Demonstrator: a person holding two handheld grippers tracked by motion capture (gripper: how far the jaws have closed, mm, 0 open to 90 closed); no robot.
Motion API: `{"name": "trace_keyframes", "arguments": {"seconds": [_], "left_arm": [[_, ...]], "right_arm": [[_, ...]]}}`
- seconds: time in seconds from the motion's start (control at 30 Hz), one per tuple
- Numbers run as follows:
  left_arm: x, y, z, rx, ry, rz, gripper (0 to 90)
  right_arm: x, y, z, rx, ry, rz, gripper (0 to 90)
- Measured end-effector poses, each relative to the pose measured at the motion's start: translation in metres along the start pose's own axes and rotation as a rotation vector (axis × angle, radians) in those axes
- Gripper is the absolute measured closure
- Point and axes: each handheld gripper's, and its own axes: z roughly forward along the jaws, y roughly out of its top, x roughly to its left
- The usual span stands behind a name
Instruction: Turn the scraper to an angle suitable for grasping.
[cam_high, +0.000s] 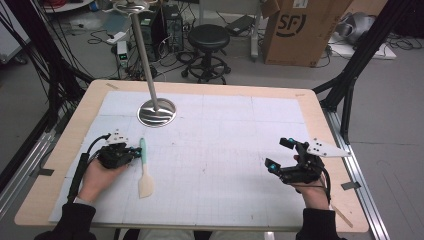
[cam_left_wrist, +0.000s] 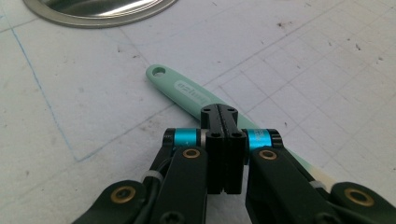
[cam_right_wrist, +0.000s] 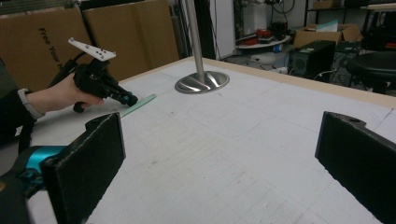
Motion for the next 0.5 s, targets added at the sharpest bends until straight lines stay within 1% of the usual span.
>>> {"name": "trace_keyframes", "arguments": {"seconds": [0.07,0.1,0.17,0.2,0.23,0.27,0.33,0.4,0.43,0.5], "left_arm": [[-0.002,0.001,0.002,-0.008,-0.013,-0.003,89.7],[-0.003,0.001,0.003,-0.009,-0.018,0.002,89.7],[-0.007,0.002,0.005,-0.014,-0.025,0.005,89.7],[-0.009,0.003,0.006,-0.013,-0.029,0.002,89.7],[-0.012,0.006,0.009,0.001,-0.046,-0.003,89.7],[-0.012,0.006,0.009,0.001,-0.046,-0.003,89.7],[-0.018,0.01,0.011,0.011,-0.055,0.014,89.7],[-0.024,0.013,0.015,0.018,-0.074,0.036,89.7],[-0.028,0.014,0.017,0.018,-0.075,0.041,89.8],[-0.034,0.016,0.02,0.017,-0.095,0.046,89.8]], "right_arm": [[0.0,0.0,0.0,-0.001,-0.002,0.001,0.3],[0.0,0.0,0.0,-0.002,-0.002,0.001,0.3],[0.001,0.001,0.0,-0.009,0.009,0.011,0.3],[0.001,0.001,0.0,-0.009,0.009,0.011,0.3],[0.002,0.003,0.0,-0.017,0.013,0.003,0.3],[0.003,0.004,0.0,-0.02,0.012,0.001,0.3],[0.003,0.004,0.0,-0.02,0.012,0.002,0.3],[0.003,0.004,0.001,-0.015,0.012,0.0,0.3],[0.002,0.002,0.001,-0.013,0.01,0.004,0.3],[0.002,0.002,0.001,-0.009,0.012,0.007,0.3]]}}
